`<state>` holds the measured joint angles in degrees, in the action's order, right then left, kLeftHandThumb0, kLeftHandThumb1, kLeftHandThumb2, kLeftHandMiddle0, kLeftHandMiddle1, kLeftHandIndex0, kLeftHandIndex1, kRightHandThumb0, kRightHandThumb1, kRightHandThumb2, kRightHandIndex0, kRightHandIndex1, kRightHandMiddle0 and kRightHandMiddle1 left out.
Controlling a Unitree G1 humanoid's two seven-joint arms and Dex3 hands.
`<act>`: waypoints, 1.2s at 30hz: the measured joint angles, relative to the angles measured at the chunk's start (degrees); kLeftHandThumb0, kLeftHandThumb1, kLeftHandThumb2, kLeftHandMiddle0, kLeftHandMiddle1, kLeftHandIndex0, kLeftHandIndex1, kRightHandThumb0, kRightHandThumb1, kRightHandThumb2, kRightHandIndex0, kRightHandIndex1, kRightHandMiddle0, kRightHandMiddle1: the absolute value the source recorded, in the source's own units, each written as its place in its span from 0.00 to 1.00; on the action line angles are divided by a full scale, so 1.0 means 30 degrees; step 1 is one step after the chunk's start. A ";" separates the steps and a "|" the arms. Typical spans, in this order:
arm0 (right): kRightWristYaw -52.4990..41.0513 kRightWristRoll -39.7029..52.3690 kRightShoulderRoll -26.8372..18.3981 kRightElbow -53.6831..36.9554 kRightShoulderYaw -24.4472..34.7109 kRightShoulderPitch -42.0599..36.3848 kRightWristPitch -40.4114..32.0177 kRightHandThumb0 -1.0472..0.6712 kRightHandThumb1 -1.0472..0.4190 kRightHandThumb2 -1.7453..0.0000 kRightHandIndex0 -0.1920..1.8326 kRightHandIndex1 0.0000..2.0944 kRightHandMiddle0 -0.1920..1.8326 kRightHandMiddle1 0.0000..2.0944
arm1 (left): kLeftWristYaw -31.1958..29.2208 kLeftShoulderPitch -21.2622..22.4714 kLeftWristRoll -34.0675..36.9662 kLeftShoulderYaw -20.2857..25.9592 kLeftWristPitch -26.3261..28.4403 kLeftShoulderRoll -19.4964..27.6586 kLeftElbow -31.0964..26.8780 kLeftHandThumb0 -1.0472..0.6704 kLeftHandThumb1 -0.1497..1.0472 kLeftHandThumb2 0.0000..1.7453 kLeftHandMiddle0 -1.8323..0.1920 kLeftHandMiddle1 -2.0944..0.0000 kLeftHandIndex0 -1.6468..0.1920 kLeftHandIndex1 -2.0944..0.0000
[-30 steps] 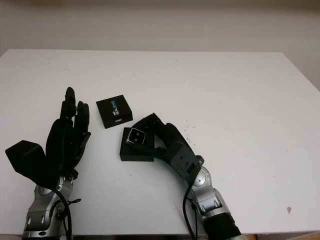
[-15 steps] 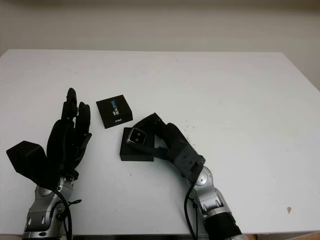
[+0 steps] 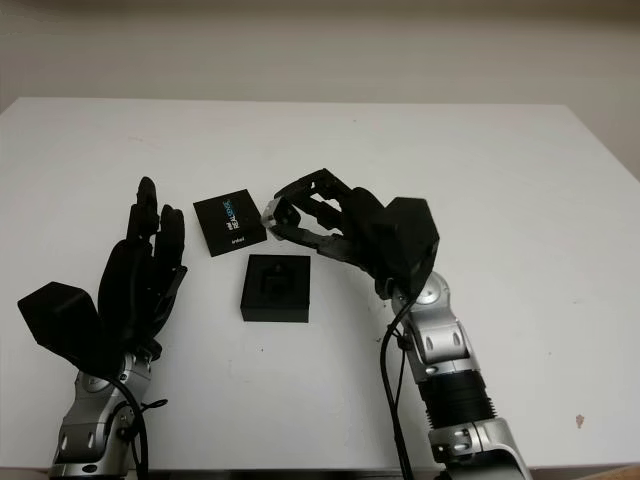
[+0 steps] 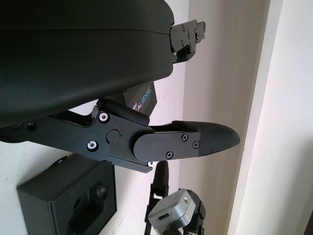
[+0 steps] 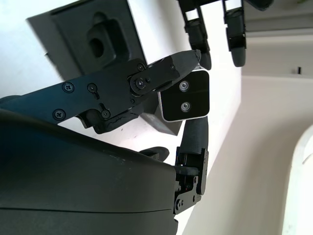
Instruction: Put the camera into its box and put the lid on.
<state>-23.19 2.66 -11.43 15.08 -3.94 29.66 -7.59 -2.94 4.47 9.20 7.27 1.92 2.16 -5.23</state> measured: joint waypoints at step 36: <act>-0.4210 -0.1859 -0.2284 -0.0140 -0.2462 0.1465 -0.2565 0.36 0.07 0.97 0.26 0.06 0.26 0.82 | 0.0134 0.0000 -0.0032 -0.0144 -0.0356 -0.0222 0.0165 0.22 1.00 0.25 1.00 1.00 1.00 1.00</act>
<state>-35.82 -2.92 -18.28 14.66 -11.32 34.05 -15.28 -2.54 4.47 9.11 6.84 0.85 1.50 -4.74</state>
